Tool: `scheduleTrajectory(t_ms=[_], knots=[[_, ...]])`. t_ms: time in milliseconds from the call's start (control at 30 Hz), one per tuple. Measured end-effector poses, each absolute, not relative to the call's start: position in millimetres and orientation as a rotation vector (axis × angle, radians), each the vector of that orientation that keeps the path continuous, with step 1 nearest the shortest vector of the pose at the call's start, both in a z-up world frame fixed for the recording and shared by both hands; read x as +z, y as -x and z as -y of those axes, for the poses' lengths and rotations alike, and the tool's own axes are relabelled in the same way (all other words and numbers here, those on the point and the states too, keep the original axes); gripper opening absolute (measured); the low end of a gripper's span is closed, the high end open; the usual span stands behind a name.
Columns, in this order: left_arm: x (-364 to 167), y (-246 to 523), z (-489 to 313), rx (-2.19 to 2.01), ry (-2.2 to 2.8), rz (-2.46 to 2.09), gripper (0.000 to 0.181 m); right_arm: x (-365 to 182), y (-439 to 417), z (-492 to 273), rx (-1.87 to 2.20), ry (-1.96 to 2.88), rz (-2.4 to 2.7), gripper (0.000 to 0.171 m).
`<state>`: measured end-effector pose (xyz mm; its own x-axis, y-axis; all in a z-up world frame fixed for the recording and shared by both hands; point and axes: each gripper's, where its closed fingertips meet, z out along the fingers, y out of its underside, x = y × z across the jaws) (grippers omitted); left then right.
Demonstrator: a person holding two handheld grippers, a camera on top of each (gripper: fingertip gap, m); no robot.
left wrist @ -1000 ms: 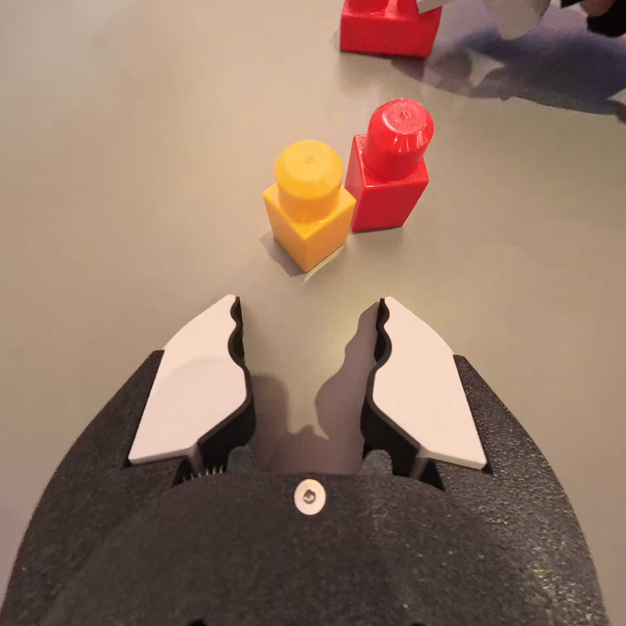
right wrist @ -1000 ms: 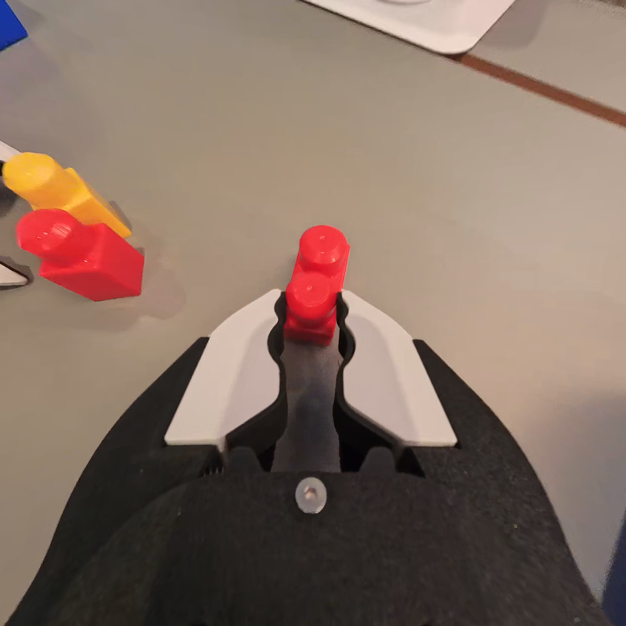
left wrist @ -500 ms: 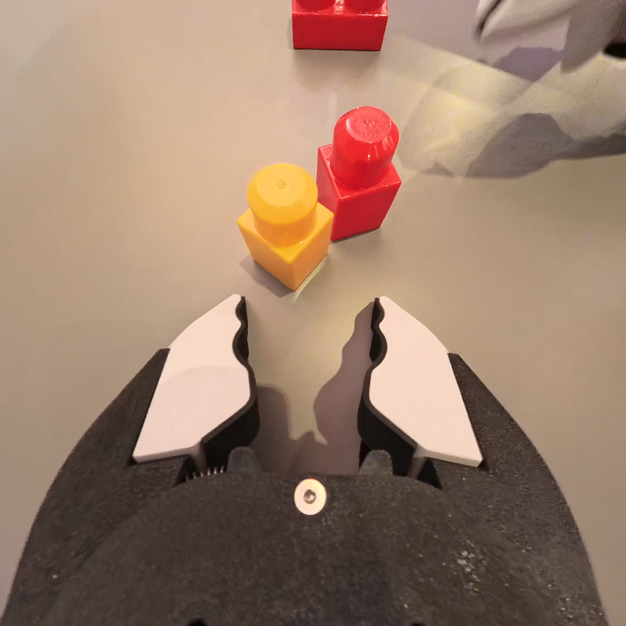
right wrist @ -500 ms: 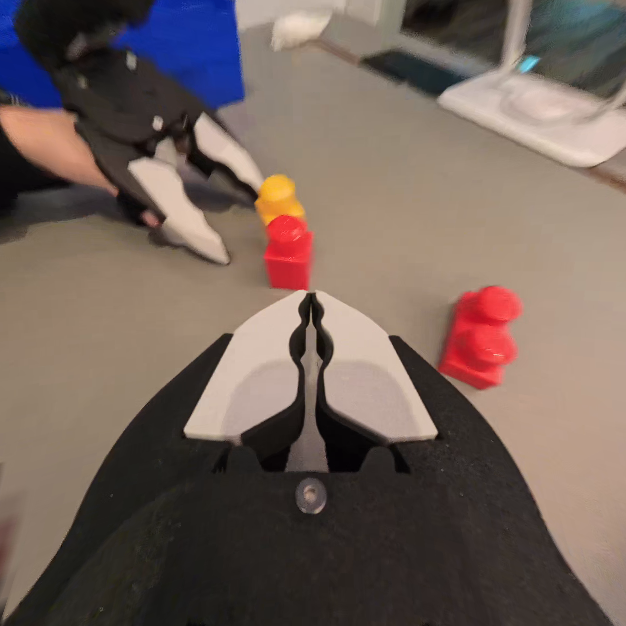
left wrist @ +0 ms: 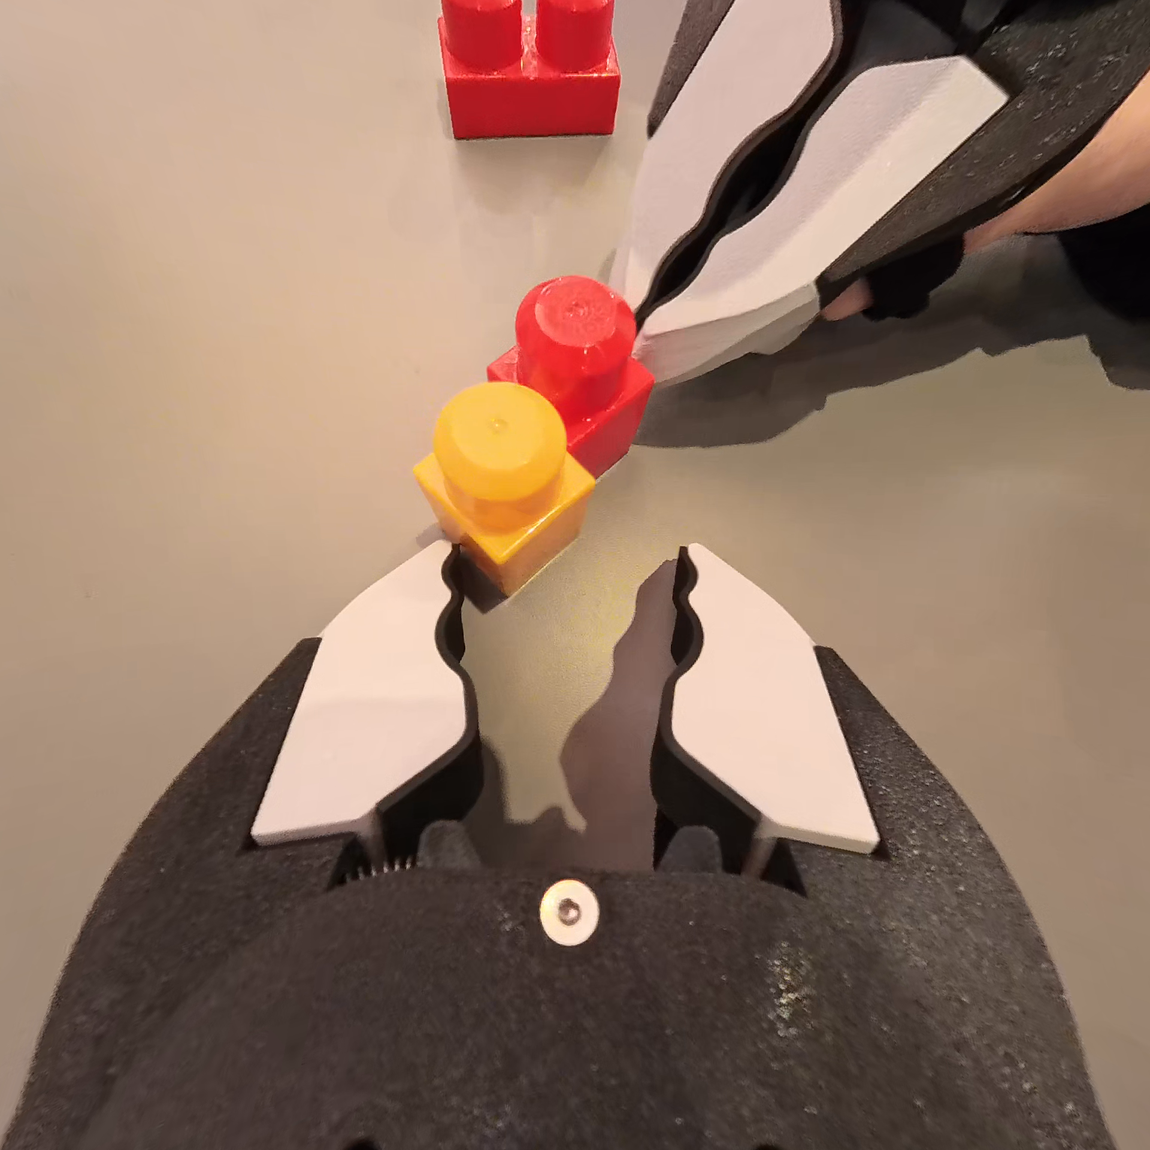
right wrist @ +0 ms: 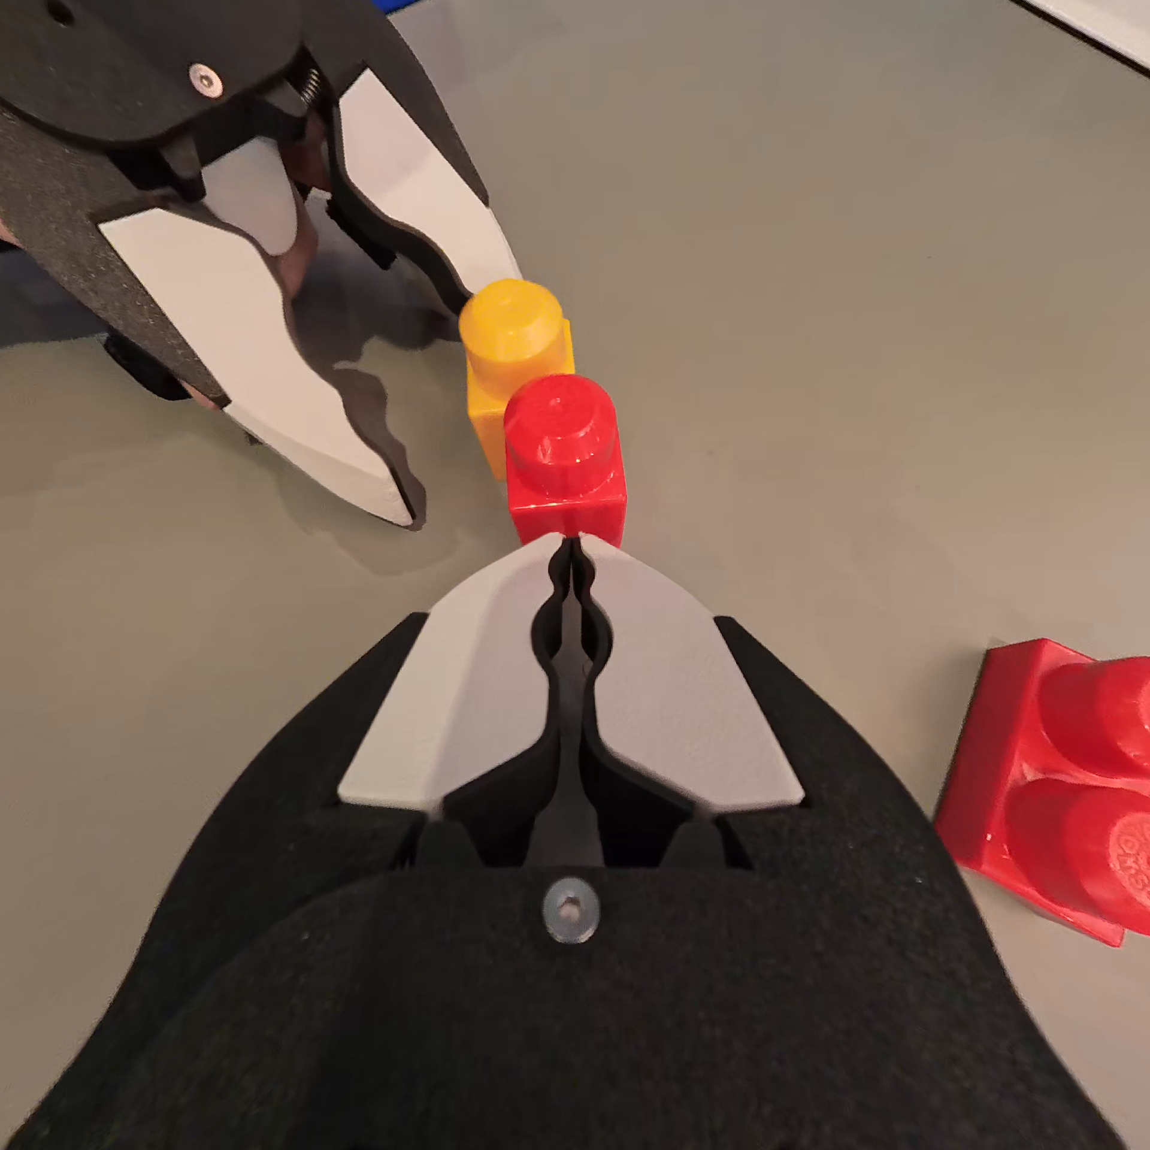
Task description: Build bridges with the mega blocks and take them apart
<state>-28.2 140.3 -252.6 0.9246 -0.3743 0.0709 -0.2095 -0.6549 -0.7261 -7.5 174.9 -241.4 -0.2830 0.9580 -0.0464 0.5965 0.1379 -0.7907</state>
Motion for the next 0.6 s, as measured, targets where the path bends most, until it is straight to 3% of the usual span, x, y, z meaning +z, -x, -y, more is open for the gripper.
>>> scheduleTrajectory(t_ms=[600], knots=[[-252.4, 46.3, -151.3, -0.252, 2.305, -0.388, 0.057, -246.7, 16.0, -200.9, 0.964, 1.477, 1.953, 0.000]])
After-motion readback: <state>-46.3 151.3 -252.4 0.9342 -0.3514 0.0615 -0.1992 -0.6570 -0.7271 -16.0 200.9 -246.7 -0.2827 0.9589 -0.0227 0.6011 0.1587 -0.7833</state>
